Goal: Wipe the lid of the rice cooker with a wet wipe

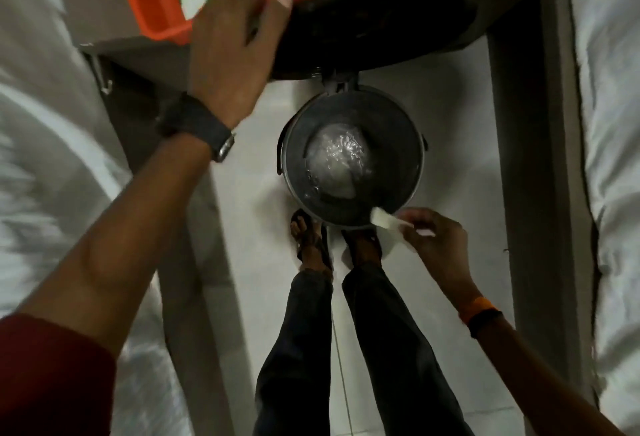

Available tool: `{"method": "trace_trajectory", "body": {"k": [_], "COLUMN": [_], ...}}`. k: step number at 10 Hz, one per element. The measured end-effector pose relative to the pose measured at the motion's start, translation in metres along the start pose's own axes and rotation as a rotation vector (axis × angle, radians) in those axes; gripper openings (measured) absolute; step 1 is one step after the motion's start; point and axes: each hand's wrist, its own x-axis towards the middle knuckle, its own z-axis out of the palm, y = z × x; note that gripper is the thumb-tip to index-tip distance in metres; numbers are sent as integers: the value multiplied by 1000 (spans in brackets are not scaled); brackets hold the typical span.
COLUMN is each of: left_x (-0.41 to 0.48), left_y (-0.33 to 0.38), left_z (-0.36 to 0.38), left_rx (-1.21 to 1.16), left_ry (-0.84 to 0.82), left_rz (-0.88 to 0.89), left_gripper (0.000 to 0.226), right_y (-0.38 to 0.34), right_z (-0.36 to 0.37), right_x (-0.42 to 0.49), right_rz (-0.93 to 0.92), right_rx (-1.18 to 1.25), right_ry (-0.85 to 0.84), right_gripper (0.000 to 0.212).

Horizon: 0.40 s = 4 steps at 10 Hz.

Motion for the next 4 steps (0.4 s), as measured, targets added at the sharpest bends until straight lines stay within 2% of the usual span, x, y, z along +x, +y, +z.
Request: {"method": "trace_trajectory", "body": {"k": [1, 2, 3, 4], "left_x": [18, 20, 17, 14], "left_y": [-5, -7, -8, -6], "left_z": [-12, -8, 3, 1], "left_rx": [16, 51, 212, 401], "left_ry": [-65, -111, -156, -142], "left_rz": [-46, -26, 30, 27], "left_gripper": [42, 44, 57, 67], "right_y": [-47, -71, -39, -26], "right_z": [34, 61, 63, 49], "right_x": [39, 76, 93, 71], "right_rz": [-218, -110, -18, 31], "right_rx": [-66, -127, -262, -384], "right_ry": [-29, -118, -296, -374], "right_gripper": [23, 29, 28, 14]}}
